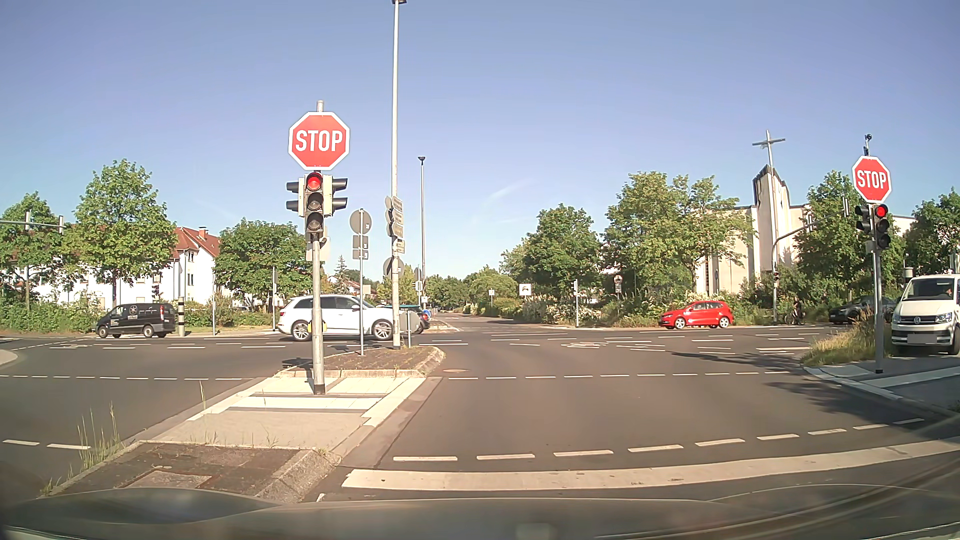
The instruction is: Follow the waypoints while adhering to traffic rules and regulations
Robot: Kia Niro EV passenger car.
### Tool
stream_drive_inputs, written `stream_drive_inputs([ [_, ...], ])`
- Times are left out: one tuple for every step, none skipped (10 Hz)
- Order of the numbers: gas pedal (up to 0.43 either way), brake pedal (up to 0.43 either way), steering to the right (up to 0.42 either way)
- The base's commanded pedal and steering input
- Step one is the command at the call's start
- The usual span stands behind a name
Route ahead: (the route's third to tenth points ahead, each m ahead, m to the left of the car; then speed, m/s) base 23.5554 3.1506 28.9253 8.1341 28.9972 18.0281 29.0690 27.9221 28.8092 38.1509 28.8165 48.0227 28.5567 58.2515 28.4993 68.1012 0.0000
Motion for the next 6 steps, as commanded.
stream_drive_inputs([
  [0.000, 0.305, 0.019],
  [0.000, 0.305, 0.019],
  [0.000, 0.305, 0.019],
  [0.000, 0.305, 0.019],
  [0.000, 0.305, 0.019],
  [0.000, 0.305, 0.019],
])
